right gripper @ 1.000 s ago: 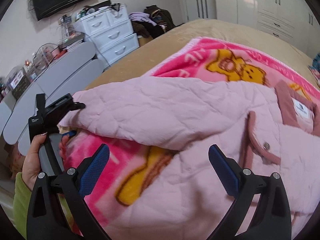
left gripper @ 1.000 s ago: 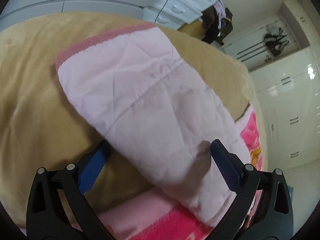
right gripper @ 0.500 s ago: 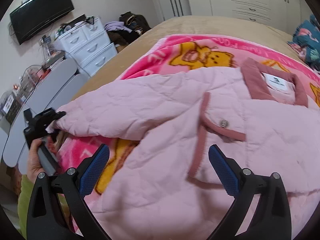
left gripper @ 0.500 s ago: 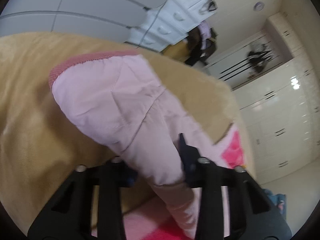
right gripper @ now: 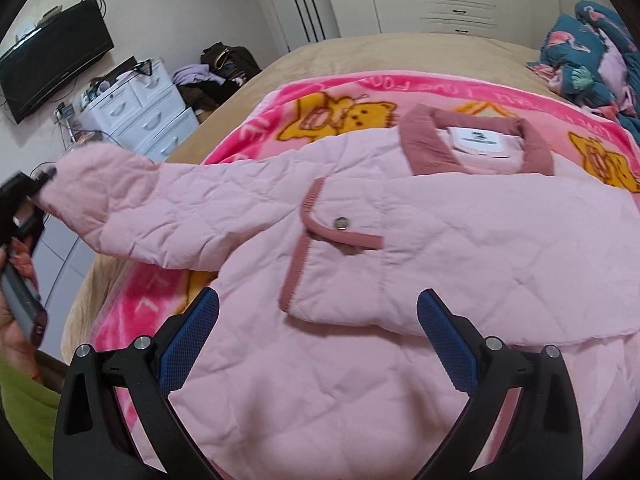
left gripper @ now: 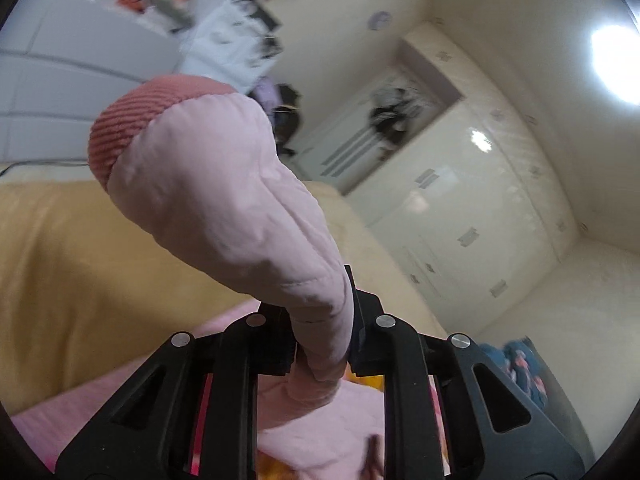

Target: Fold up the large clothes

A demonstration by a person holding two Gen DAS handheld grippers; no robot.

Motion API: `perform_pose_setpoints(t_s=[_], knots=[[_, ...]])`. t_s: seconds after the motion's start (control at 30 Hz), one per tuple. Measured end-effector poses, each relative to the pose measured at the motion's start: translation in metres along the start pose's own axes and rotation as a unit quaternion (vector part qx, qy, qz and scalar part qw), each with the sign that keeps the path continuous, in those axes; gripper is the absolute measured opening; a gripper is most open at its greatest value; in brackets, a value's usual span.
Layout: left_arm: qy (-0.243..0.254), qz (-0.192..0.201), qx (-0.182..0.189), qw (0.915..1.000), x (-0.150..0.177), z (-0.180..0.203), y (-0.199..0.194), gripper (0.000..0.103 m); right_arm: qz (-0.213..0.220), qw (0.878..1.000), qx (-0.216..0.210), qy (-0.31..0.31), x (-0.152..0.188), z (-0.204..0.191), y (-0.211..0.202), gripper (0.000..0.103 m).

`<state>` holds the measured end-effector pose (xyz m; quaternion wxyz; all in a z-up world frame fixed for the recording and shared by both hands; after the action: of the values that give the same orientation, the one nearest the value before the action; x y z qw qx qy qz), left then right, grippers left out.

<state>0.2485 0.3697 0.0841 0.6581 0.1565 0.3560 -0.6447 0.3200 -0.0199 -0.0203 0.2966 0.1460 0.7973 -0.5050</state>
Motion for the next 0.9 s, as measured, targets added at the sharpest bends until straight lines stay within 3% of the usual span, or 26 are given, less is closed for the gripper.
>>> perform_pose_setpoints(t_s=[0.23,0.5,0.9], knots=[[0.051,-0.022,0.059,0.9967,0.023,0.071,-0.002,0.011,0.012,0.999,0.019,0.023,0.005,0.033,-0.022,0.099],[0.083,-0.056,0.116,0.9882,0.057,0.122,-0.007,0.011,0.025,0.997,0.037,0.066,0.018,0.077,-0.044,0.099],[0.156,-0.109,0.193,0.9625,0.117,0.183,-0.003,0.011,0.034,0.991,0.060,0.117,0.039,0.137,-0.068,0.099]])
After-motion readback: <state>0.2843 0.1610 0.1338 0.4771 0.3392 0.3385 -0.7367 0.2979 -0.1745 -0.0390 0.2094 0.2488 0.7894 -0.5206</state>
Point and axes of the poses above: each gripper's, at about its wrist camera, not at the fingertips, and y roughly the way its jaws point, z to its right, x to its underside, the point moved 5 cm from there along y, roughly the way its jaws point, and after that the axes turned 1 degree about y, right-handed, at the moved point
